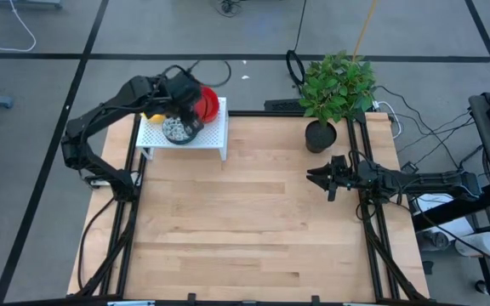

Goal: Pick & Place Mini bowls
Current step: Adjust the red stacked bowls on the shelf

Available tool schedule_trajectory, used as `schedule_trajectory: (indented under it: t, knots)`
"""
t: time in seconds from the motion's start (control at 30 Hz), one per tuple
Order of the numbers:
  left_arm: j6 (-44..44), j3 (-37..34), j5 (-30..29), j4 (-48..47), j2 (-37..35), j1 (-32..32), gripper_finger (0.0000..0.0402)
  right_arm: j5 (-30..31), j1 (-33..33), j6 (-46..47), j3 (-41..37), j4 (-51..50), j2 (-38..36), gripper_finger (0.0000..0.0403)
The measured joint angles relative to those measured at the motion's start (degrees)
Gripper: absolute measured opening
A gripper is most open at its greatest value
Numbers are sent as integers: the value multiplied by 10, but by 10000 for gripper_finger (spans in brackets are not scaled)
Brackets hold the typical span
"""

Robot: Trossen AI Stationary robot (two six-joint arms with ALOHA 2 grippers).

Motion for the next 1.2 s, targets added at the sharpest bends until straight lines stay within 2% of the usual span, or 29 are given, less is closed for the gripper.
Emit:
schedule_trajectory:
  t: [0.17, 0.3, 0.63, 0.87, 1.03, 1.2]
  knots:
    - [15, 0, -14, 114, 15, 32, 186, 0, 0, 1, 0, 0, 0, 116]
    - [5, 0, -14, 168, 34, 65, 186, 0, 0, 5, 0, 0, 0, 116]
    - [-119, -1, -14, 175, 114, 138, 186, -2, 0, 34, 0, 0, 0, 116]
    - [-118, -1, -10, 179, 147, 141, 186, -2, 0, 64, 0, 0, 0, 116]
    - [-116, -1, 54, 179, 152, 144, 186, -2, 0, 65, 0, 0, 0, 116]
    - [-102, -1, 52, 180, 132, 146, 186, -2, 0, 64, 0, 0, 0, 116]
